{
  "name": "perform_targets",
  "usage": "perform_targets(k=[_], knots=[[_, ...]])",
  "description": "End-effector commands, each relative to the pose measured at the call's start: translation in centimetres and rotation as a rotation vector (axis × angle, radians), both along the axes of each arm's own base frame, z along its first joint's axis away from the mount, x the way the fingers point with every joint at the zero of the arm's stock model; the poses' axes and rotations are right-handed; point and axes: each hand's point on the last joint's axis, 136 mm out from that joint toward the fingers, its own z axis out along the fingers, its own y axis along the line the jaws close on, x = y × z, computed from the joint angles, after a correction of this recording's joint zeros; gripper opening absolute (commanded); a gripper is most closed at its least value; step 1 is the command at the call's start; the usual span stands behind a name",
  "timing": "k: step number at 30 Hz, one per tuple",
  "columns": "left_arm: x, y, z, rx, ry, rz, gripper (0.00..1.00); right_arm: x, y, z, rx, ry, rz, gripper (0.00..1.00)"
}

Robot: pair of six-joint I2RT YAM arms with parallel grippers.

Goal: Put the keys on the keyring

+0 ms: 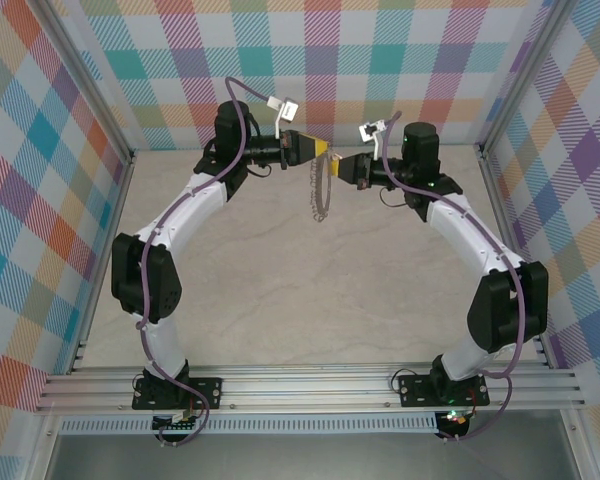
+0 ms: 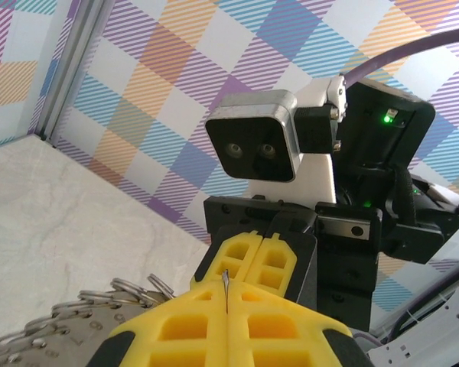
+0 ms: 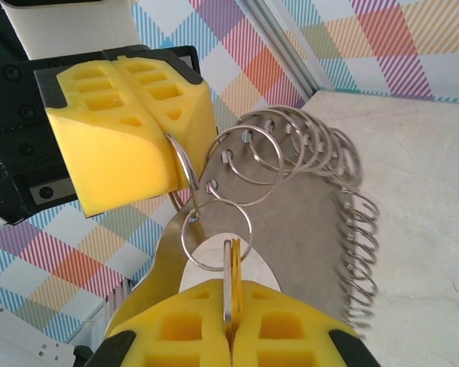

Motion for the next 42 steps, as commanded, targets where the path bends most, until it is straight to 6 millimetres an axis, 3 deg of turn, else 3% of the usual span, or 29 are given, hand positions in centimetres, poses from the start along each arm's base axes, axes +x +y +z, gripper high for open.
perform_targets(k=[1, 20, 33, 42], knots=[[-2.3, 0.2, 2.9, -0.019, -0.089, -0.035, 0.0, -0.7, -0.4, 1.5, -0.043, -0.052, 0.006, 0.0], [-2.6, 0.3, 2.8, -0.012, -0.087, -0.041, 0.0, -0.6, -0.5, 2.7, -0.126, -0.071, 0.033, 0.0], [-2.5, 0.0, 2.7, -0.01, -0.084, -0.04, 0.0, -1.1, 0.4, 1.7, -0.142, -0.041, 0.084, 0.0], [-2.6, -0.1, 2.3, 0.004, -0.085, -0.044, 0.0, -0.5, 0.3, 2.4, -0.162, -0.061, 0.075, 0.0]])
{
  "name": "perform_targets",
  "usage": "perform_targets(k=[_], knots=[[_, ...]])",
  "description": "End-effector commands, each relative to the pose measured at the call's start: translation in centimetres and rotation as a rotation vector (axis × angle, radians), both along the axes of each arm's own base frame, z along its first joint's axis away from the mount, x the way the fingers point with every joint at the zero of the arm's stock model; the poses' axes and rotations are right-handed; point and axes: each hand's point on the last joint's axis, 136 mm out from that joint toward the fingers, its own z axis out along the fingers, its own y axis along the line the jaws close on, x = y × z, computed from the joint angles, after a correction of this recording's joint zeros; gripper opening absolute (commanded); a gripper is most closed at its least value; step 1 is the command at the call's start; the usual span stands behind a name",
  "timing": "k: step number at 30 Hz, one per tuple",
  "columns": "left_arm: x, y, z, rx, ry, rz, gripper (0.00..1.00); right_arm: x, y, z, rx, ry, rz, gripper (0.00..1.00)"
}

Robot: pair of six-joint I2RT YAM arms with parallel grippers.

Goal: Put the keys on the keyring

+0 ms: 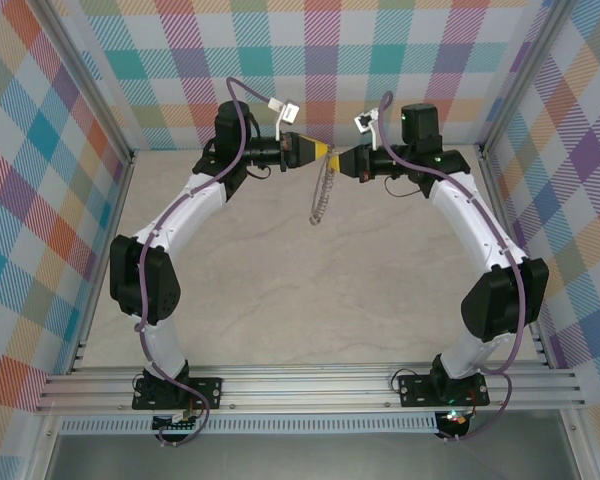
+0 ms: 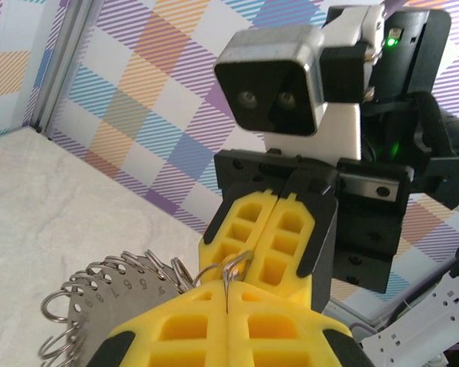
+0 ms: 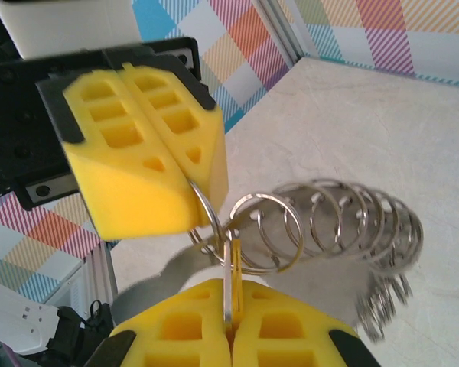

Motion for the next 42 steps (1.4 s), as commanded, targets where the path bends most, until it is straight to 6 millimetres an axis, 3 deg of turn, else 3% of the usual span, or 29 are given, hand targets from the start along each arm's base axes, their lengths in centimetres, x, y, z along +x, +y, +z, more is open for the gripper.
perform_targets(k=[1, 26, 42], knots=[[-1.9, 0.0, 2.4, -0.013, -0.082, -0.027, 0.0, -0.2, 0.3, 1.2, -0.003, -0.044, 0.029, 0.0], [-2.9, 0.0, 1.5, 0.047, -0.107, -0.048, 0.0, 0.4, 0.6, 2.6, -0.092, -0.073, 0.101, 0.0], [-2.8, 0.1, 0.3, 0.099, -0.112, -0.048, 0.0, 1.2, -3.1, -0.5, -0.426, -0.102, 0.011, 0.0]])
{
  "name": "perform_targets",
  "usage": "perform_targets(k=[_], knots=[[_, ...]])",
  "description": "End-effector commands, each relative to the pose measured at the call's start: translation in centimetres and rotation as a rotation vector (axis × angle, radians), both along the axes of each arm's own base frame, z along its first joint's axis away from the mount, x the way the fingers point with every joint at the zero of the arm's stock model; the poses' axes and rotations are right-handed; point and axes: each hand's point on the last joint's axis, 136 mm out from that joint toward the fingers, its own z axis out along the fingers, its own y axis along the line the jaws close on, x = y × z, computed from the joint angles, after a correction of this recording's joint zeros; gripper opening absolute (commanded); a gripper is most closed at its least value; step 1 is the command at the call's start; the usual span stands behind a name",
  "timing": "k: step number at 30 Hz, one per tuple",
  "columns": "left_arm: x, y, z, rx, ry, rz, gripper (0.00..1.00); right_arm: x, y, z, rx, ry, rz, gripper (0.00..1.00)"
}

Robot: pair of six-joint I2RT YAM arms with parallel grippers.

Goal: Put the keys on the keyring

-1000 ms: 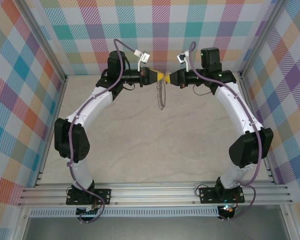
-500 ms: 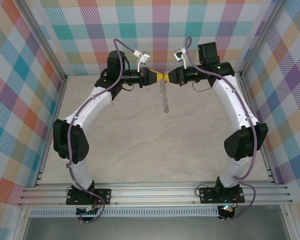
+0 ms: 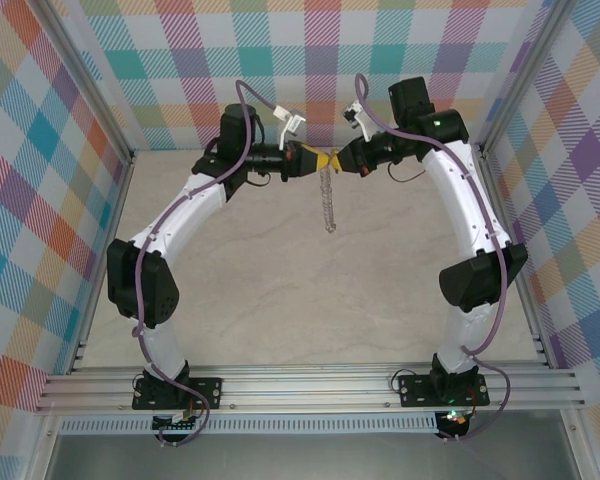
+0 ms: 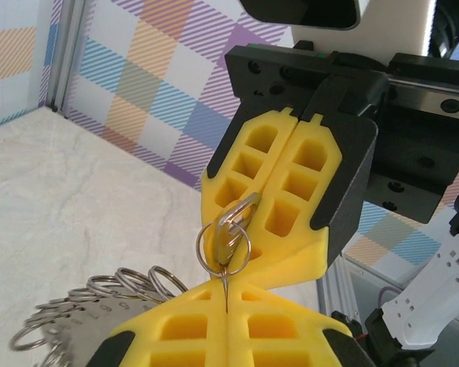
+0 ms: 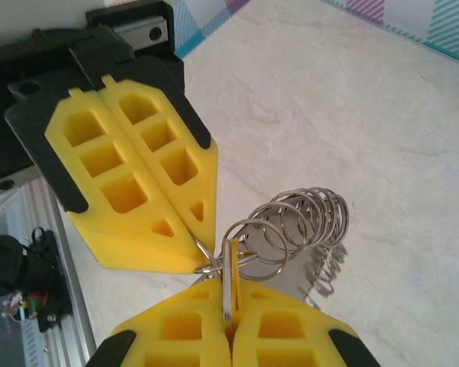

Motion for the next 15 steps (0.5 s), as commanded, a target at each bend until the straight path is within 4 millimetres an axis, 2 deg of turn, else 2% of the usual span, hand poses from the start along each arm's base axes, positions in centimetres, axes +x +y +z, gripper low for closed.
perform_targets(k=[1, 9, 15], knots=[[-1.6, 0.1, 2.2, -0.012, -0.045, -0.047, 0.0, 1.1, -2.1, -0.3, -0.107, -0.072, -0.044, 0.0], [-1.3, 0.1, 2.1, -0.001, -0.044, -0.05, 0.0, 1.0, -3.5, -1.3, -0.201, -0.081, -0.066, 0.0], [-1.3, 0.0, 2.2, -0.001, -0.038, -0.056, 0.0, 1.2, -3.5, -0.8, -0.2, -0.102, -0.076, 0.0]])
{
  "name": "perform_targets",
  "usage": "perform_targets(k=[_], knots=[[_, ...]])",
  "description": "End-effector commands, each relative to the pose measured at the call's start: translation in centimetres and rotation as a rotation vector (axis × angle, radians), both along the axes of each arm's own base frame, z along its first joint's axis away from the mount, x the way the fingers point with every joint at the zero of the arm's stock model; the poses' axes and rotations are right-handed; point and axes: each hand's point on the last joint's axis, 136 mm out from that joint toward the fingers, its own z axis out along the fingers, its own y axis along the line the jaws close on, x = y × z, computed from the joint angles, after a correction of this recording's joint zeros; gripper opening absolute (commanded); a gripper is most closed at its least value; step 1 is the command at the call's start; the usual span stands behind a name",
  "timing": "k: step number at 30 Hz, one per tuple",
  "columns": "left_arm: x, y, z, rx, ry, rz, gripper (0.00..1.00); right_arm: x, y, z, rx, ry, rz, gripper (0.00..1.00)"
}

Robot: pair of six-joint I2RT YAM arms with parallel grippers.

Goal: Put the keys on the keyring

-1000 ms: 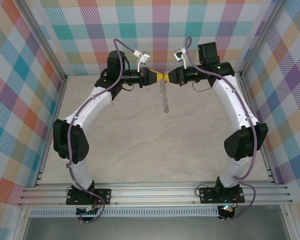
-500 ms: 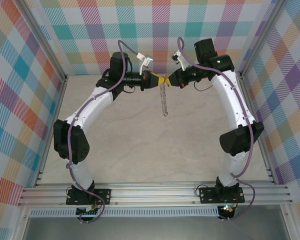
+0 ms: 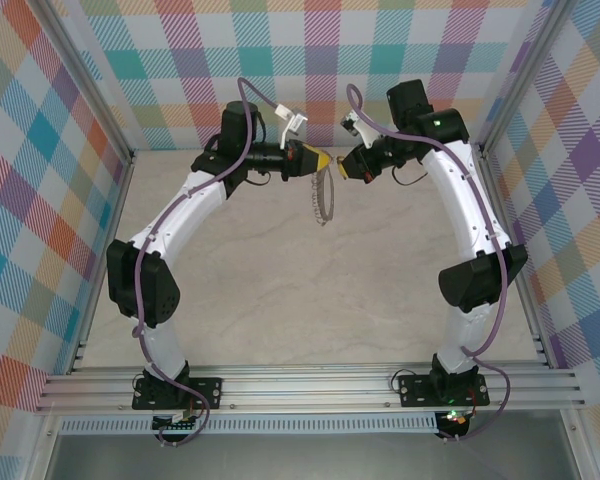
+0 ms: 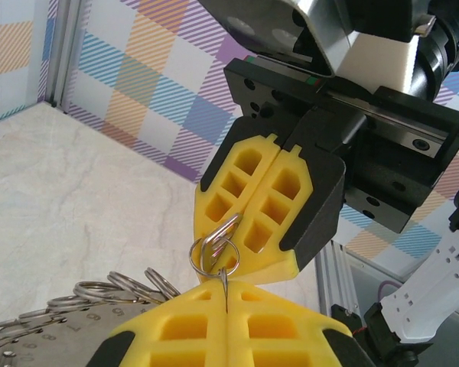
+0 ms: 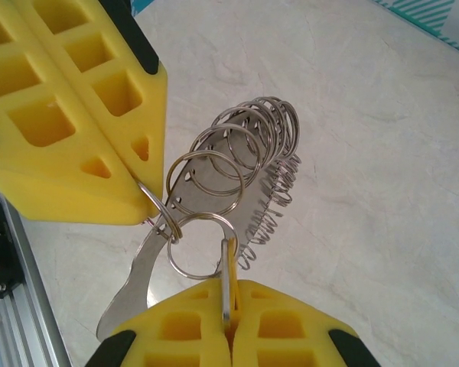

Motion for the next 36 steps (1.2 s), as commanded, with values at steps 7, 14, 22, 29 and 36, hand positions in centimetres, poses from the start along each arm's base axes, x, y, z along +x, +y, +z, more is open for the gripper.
perform_targets(k=[7, 14, 22, 29, 36], knots=[[-1.1, -0.2, 1.7, -0.02, -0.029, -0.061, 0.0, 1.3, -1.2, 1.5, -0.021, -0.072, -0.039, 0.0], [-1.2, -0.2, 1.8, -0.022, -0.028, -0.067, 0.0, 1.5, -0.6, 1.7, -0.024, -0.081, -0.029, 0.0], [-1.5, -0.4, 1.6, -0.02, -0.023, -0.08, 0.0, 1.8, -0.4, 2.2, -0.02, -0.099, -0.032, 0.0], [-1.4, -0.7, 1.2, -0.015, -0.012, -0.085, 0.0, 1.9, -0.2, 3.1, -0.002, -0.116, -0.033, 0.0], [-1.6, -1.1, 1.3, -0.017, -0.015, -0.095, 0.0, 2.0, 0.5, 3.0, 0.019, -0.108, -0.02, 0.0]])
